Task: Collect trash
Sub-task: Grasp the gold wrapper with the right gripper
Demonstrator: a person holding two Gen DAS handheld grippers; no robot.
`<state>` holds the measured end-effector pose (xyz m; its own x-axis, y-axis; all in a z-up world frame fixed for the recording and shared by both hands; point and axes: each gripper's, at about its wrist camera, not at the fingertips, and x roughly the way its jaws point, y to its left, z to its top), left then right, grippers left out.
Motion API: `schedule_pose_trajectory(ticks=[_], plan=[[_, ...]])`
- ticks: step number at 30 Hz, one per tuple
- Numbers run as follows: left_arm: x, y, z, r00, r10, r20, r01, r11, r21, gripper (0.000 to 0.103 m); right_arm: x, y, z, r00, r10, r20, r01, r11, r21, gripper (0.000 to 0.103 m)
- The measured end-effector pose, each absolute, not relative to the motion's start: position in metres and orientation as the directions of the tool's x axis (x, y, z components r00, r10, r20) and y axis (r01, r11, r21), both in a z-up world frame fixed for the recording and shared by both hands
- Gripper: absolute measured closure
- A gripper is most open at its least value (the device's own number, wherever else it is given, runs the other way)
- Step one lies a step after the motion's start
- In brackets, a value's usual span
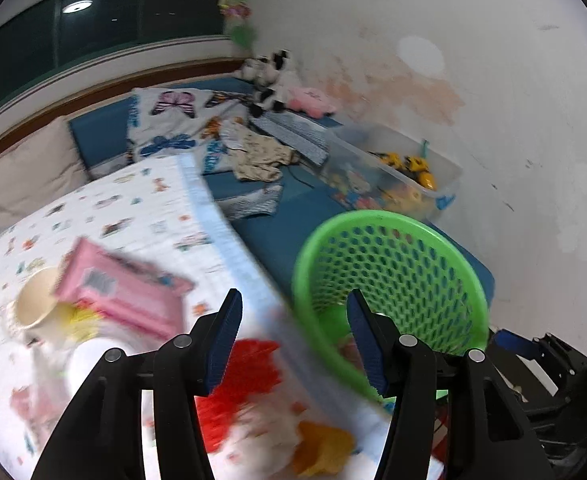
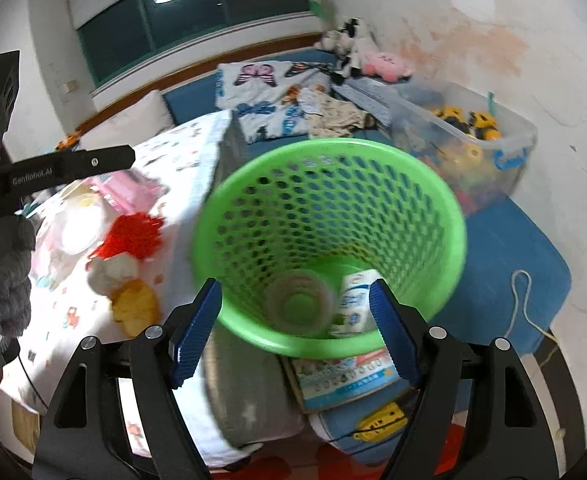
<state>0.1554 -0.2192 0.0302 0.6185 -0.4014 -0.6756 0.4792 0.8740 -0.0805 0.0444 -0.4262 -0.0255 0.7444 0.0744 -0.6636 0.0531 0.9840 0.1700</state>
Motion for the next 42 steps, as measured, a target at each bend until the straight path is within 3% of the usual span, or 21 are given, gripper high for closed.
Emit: schedule_pose_trajectory(ticks=[12,20,29,36,42], plan=[[0.130,-0.134,0.026,0.685,-0.285,-0.671,0.336,0.940,-0.057,0.050,0.056,-0.349,-0.038,0.692,0.227,-0.685,-0.143,0.974,0.178,0.021],[0.115,-0.104,0.016,0.686,-0.258,-0.680,0.283,0.956,-0.076,0.050,0.067,-0.313,-0.058,0.650,0.249,-0.718,-0.194,0.968,0.160,0.021],[0.110,-0.088,0.005,0.673,-0.247,-0.697,0.248,0.963,-0.101,0.050,0.082,-0.297,-0.072,0.630,0.239,-0.738,-0.198,0.969,0.145,0.034],[0.107,-0.087,-0.005,0.654,-0.258,-0.711,0.258,0.960,-0.111,0.050,0.082,-0.293,-0.075,0.650,0.174,-0.739,-0.180,0.981,0.073,0.051],[0.105,-0.098,-0.010,0.630,-0.289,-0.721,0.297,0.947,-0.120,0.050,0.076,-0.299,-0.073,0.661,0.188,-0.726,-0.173,0.980,0.096,0.062]])
